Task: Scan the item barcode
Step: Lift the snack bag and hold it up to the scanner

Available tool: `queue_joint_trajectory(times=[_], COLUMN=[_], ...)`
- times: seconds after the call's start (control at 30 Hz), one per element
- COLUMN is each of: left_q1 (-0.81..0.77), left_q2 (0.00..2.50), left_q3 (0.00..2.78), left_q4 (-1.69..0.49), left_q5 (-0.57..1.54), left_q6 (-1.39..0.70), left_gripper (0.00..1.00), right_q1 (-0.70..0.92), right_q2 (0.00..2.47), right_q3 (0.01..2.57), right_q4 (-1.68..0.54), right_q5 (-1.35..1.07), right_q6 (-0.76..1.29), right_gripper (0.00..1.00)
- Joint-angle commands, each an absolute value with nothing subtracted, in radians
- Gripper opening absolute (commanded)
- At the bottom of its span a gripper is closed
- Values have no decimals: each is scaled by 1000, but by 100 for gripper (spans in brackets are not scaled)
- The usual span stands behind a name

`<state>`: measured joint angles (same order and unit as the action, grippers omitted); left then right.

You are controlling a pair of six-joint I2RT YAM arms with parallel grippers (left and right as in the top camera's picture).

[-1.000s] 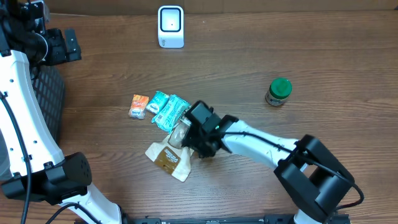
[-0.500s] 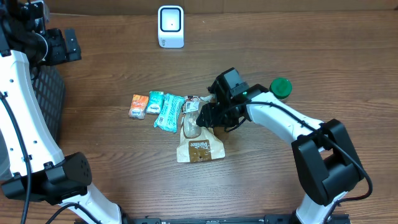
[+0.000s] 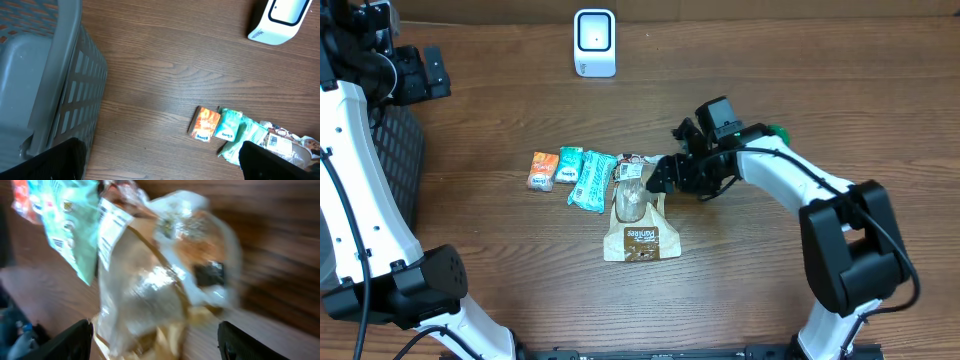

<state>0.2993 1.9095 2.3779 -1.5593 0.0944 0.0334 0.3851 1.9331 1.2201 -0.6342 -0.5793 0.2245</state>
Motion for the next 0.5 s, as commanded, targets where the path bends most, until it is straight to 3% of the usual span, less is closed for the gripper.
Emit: queue_joint_trajectory(times=[0.0, 0.17, 0.33, 0.47], left_q1=[300, 300, 300, 300], left_q2=[1893, 1893, 1893, 1893], left_q3=[2398, 2398, 2398, 2398], left_q4=[-1559, -1559, -1559, -1559], left_q5=[101, 101, 101, 101], left_q6=[49, 49, 49, 49], left_gripper=[100, 100, 99, 100], right_q1=[414, 439, 439, 439], right_q2=[1959, 2010, 2053, 2055], right_q3=[1178, 1114, 1085, 1085], right_q4=[-580, -486, -449, -426], right_q5=[-644, -565, -571, -617], right_q6=[302, 423, 484, 491], right_gripper=[79, 80, 52, 44])
